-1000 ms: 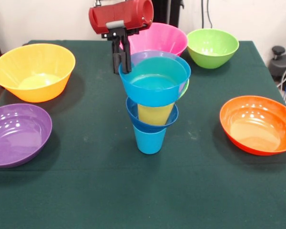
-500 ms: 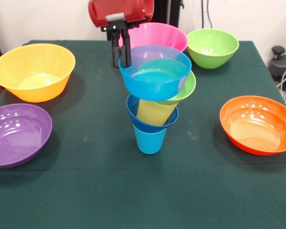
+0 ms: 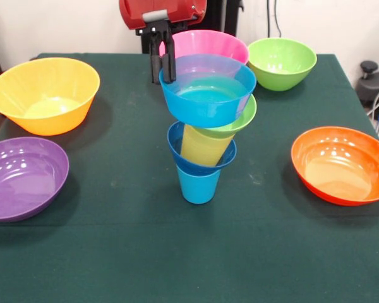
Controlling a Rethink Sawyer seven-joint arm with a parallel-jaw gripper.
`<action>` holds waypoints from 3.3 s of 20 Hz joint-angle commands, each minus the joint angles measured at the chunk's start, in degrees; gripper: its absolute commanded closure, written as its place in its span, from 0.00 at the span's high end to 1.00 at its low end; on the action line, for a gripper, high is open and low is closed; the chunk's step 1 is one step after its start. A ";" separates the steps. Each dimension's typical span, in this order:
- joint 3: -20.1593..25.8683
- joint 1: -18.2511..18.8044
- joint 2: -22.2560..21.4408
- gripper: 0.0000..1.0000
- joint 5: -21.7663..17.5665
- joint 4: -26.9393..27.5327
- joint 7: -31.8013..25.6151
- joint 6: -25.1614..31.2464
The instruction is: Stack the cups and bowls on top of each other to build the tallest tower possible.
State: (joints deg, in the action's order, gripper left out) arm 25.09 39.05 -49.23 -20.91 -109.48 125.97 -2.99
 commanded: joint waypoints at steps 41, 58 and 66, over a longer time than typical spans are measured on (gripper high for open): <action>-5.16 -6.15 2.72 0.00 -4.20 -3.65 2.95 -2.35; -5.20 -3.73 6.53 0.00 -8.06 -1.97 1.36 -4.94; -5.08 -3.50 6.03 0.00 -8.25 -2.39 1.63 -4.77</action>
State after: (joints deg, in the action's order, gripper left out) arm 20.69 35.60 -45.60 -24.54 -111.53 125.97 -8.04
